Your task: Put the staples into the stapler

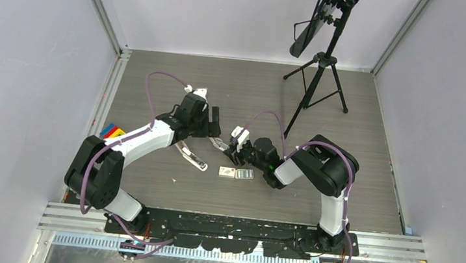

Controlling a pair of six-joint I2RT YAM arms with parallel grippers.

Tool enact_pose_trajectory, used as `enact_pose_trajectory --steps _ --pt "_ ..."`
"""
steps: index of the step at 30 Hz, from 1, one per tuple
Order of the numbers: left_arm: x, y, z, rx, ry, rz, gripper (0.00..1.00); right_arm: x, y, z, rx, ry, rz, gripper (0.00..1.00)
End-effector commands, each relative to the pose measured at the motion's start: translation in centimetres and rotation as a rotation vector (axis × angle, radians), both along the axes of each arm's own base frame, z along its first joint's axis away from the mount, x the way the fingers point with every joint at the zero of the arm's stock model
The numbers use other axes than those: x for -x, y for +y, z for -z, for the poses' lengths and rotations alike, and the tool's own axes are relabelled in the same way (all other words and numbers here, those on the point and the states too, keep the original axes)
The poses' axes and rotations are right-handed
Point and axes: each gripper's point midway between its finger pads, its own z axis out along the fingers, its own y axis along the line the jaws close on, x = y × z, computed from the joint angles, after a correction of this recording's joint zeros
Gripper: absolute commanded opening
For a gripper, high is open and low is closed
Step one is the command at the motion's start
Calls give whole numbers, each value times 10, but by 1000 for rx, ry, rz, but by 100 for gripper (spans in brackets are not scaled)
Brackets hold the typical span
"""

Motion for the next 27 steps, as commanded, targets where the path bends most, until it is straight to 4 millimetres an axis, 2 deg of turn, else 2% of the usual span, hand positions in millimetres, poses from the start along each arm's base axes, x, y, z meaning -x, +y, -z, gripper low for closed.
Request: enact_pose_trajectory --steps 1,6,9,17,27 --pt "-18 -9 -13 49 -43 -29 79 14 -6 30 82 74 -35 20" --pt "-21 -16 -9 86 -28 -35 72 14 -7 29 82 74 -31 19" --pt "-19 -29 -11 123 -14 26 61 15 -8 30 82 76 -30 19" --pt "-5 -48 -20 198 22 135 41 14 -8 27 70 77 -24 19" --pt "21 -66 -17 303 93 171 35 14 -7 26 58 82 -14 19"
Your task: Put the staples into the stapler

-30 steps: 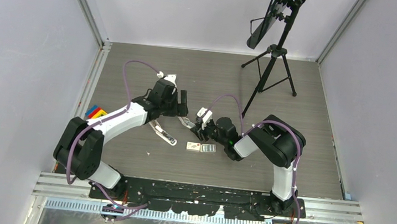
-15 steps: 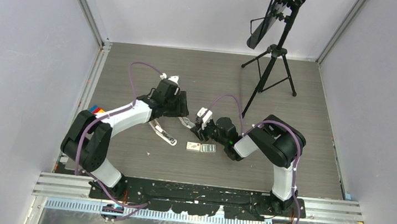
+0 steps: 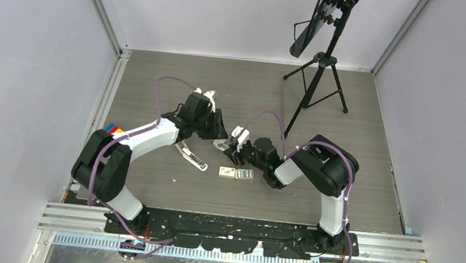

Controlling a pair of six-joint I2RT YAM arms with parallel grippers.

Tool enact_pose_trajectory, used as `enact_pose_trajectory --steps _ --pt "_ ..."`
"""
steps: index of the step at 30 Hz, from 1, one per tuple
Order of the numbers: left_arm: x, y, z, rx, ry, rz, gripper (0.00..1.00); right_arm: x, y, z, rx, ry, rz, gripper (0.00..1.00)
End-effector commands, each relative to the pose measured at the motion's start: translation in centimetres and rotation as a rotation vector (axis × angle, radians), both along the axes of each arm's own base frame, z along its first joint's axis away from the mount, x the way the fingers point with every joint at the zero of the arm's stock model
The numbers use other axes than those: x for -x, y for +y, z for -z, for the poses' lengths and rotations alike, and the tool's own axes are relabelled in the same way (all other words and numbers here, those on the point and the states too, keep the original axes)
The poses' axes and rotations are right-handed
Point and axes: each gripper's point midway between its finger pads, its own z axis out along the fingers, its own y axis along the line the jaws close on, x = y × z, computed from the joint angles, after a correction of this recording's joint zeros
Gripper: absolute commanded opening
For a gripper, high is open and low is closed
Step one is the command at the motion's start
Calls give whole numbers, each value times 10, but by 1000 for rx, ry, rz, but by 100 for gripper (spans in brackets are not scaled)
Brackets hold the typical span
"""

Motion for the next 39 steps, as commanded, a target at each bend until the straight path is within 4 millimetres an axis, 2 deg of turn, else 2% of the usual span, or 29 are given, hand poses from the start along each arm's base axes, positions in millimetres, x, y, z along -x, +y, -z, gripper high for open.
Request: enact_pose_trajectory --steps 1,9,17,32,36,39 --pt "8 -18 -18 105 -17 32 35 13 -7 25 57 78 -13 20" --pt "14 -22 -8 104 16 32 36 12 -8 20 41 80 2 23" --pt "21 -29 22 113 80 13 36 12 -10 14 24 79 18 27" --pt "19 -17 66 31 143 -52 29 14 -12 7 5 90 29 34" --pt "23 -8 82 -17 163 -75 23 14 -12 7 3 93 32 35" --pt "25 -5 83 -26 163 -84 22 14 -13 5 -1 91 34 35"
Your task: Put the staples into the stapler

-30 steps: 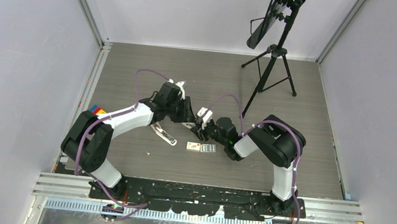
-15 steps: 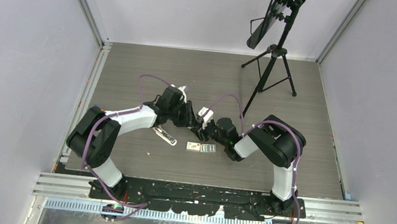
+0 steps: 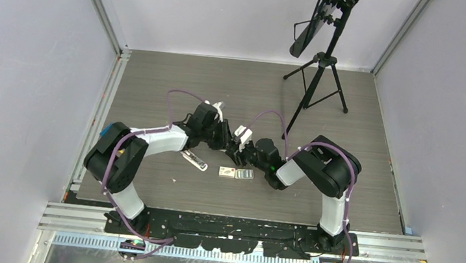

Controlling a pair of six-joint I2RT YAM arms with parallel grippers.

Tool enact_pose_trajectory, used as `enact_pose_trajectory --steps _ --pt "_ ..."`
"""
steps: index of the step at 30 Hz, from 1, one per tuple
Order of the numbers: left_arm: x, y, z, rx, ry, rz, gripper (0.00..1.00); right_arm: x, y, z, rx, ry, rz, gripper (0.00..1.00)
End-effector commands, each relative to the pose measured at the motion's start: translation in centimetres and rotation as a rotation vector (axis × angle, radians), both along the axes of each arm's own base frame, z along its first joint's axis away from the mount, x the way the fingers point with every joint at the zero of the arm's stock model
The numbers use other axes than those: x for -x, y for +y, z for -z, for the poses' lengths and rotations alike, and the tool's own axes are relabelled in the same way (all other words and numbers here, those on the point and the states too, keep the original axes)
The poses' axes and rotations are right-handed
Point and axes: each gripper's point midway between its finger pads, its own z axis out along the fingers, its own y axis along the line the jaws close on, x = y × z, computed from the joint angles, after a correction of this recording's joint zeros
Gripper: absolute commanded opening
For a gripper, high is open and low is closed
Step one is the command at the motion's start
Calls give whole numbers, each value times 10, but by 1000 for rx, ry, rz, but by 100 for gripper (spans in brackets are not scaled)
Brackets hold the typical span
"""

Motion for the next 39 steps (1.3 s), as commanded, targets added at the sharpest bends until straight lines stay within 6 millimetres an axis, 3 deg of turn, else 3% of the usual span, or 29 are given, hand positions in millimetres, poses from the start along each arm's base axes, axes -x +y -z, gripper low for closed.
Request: enact_pose_trajectory --steps 1,5,10,14,18,22,28,35,39 --pt "3 36 45 -170 36 -91 22 12 -6 3 17 45 -7 35" --pt "-13 29 3 -118 -73 -94 32 12 -4 -9 10 36 -11 41" --pt "-35 28 -75 -91 -267 -88 57 13 -5 -26 32 38 -23 54" --pt "-46 38 -133 -89 -412 -113 71 16 -8 -40 62 50 -35 59" --pt "-46 59 -173 -119 -519 -141 78 20 -10 -62 114 73 -55 61" --pt "-39 98 -193 -242 -612 -197 82 22 -14 -89 208 100 -92 60" --pt "-17 163 -200 -484 -704 -271 87 14 -11 -118 303 151 -104 58" --pt "11 231 -206 -730 -754 -402 90 3 17 -128 355 210 -138 55" --pt "19 249 -203 -768 -803 -462 90 -5 26 -117 431 216 -163 55"
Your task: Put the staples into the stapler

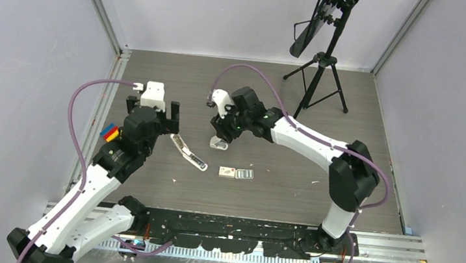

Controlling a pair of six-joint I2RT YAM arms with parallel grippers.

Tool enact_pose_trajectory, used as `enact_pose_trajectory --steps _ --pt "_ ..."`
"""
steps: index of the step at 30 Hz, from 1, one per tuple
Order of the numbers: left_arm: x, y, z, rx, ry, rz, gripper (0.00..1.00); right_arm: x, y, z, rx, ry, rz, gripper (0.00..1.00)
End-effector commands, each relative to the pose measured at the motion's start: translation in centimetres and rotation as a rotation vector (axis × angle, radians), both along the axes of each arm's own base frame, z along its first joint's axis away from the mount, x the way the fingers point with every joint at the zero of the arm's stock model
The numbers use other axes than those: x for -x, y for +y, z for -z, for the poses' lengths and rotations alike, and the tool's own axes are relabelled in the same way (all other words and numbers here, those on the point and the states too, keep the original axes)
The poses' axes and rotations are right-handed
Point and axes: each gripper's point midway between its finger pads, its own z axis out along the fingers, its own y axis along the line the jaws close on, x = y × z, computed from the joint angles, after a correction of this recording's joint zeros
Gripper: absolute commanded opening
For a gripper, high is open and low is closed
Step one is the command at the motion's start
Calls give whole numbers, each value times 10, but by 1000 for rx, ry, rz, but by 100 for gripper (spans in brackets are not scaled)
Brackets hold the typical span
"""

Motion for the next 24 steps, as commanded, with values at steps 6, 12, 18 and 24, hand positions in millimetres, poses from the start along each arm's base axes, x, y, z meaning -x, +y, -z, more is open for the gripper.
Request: enact_pose_trajectory --steps 6,12,18,24 --pt "13 46 -12 -99 -165 -153 89 0 9 23 217 75 -112 56" --pt "20 51 -20 -66 -235 -164 89 -2 20 38 304 90 -162 58" --pt "22 49 -23 -70 -260 -139 88 -5 29 51 380 99 -182 56" --pt "20 46 -22 -69 -258 -123 88 -6 20 62 442 115 -165 47"
